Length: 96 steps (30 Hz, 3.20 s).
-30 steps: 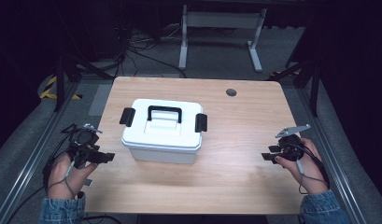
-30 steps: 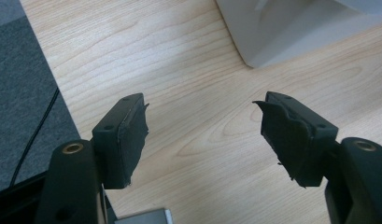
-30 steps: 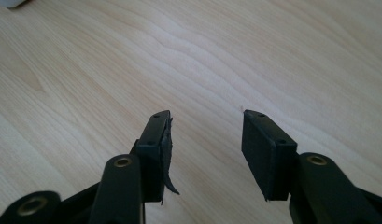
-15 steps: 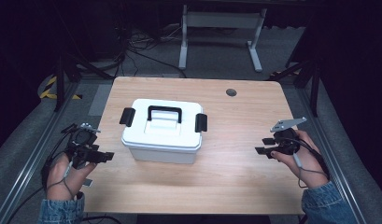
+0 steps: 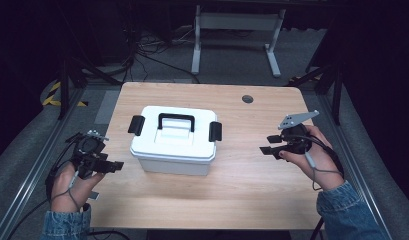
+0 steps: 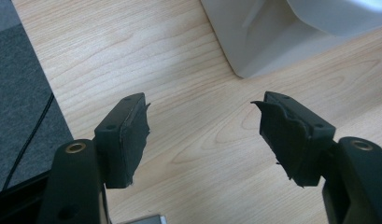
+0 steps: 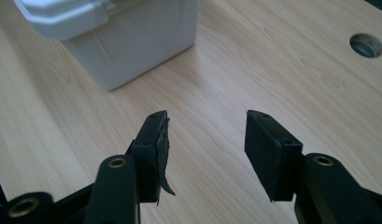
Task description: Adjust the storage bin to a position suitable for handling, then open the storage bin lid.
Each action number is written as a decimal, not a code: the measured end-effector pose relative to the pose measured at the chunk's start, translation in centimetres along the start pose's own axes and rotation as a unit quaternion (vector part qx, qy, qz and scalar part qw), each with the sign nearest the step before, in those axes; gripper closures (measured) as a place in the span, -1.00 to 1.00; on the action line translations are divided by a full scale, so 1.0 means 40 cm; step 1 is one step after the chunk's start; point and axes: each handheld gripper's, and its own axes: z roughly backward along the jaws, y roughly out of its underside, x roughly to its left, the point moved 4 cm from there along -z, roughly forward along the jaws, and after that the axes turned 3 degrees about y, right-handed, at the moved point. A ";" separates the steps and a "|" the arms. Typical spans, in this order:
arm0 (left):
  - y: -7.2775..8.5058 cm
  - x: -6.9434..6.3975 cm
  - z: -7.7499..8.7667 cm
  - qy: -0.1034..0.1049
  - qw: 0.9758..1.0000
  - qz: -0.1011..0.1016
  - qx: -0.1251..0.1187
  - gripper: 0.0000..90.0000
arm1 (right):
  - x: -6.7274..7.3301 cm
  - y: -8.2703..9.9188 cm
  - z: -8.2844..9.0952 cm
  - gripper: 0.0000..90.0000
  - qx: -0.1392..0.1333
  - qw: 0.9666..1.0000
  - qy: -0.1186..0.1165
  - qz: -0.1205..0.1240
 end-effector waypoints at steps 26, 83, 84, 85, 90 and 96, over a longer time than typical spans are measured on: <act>-0.003 0.008 0.003 0.001 1.000 -0.002 -0.009 -0.25 | 0.097 -0.250 -0.064 0.04 -0.007 0.997 -0.048 0.068; -0.011 0.026 0.005 0.019 1.000 0.003 -0.016 -0.21 | 0.231 -0.459 -0.361 0.68 0.002 0.979 -0.138 0.149; -0.010 0.025 0.004 0.020 1.000 0.004 -0.017 -0.21 | 0.234 -0.460 -0.363 0.68 0.002 0.978 -0.144 0.150; -0.009 0.024 0.004 0.020 1.000 0.002 -0.017 -0.22 | 0.236 -0.461 -0.366 0.68 0.003 0.978 -0.145 0.152; 0.001 0.021 0.010 0.019 1.000 0.005 -0.018 -0.22 | 0.249 -0.475 -0.380 0.74 0.009 0.975 -0.149 0.166; 0.010 0.027 0.017 0.017 1.000 0.009 -0.021 -0.22 | 0.261 -0.486 -0.380 0.82 0.016 0.972 -0.146 0.185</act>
